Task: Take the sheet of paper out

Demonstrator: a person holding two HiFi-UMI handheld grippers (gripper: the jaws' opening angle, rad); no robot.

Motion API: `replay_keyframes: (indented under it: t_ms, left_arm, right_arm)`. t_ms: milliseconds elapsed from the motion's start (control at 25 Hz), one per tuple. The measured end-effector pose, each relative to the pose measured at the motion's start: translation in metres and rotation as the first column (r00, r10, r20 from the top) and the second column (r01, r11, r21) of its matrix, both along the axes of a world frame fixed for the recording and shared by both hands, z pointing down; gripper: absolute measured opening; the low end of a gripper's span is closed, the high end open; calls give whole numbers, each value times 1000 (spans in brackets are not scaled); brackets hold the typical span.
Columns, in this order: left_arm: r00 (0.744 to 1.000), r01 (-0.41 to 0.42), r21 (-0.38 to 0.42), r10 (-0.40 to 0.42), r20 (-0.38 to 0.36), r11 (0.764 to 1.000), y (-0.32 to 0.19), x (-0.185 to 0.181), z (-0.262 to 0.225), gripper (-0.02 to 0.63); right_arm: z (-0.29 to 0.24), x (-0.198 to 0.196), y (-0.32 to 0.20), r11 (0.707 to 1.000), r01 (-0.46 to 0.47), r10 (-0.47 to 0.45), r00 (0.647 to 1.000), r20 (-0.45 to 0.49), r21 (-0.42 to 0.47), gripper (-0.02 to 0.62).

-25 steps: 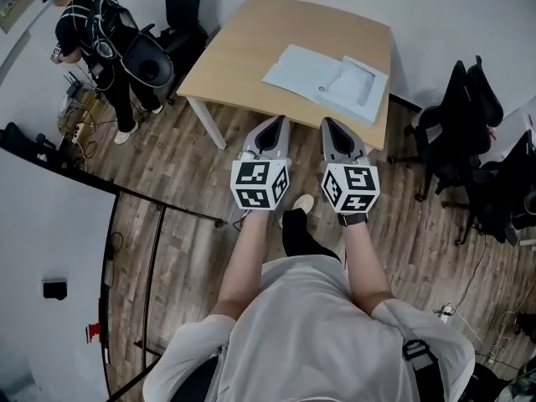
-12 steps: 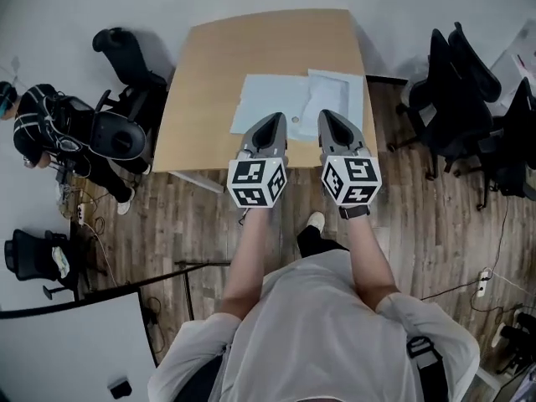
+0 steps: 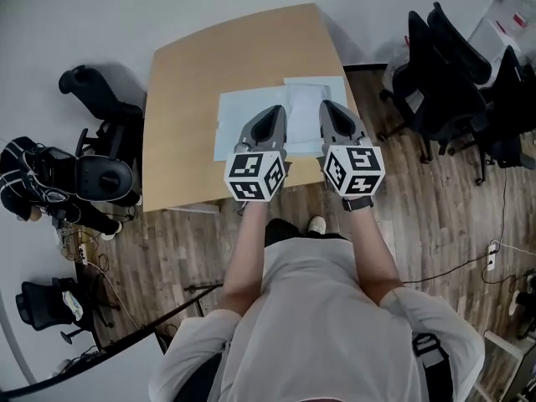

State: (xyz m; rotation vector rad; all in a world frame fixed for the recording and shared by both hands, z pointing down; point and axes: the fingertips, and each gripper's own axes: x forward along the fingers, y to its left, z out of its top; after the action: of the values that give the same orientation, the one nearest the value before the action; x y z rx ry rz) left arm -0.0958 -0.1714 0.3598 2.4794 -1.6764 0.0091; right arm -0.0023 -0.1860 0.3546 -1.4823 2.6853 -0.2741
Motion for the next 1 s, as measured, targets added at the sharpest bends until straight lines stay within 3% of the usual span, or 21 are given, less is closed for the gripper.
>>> replay_keyframes:
  t_ms: [360, 600, 1000]
  left_arm:
    - [998, -62, -49, 63, 20, 997, -45, -3, 27, 9]
    - [993, -116, -115, 115, -11, 987, -90, -4, 56, 9]
    - [990, -139, -326, 142, -15, 935, -141, -28, 144, 11]
  right_arm:
    - [20, -14, -24, 999, -35, 35, 999, -21, -22, 12]
    - [32, -12, -59, 995, -87, 84, 995, -45, -52, 12]
    - [103, -20, -107, 965, -130, 117, 991, -71, -226, 12]
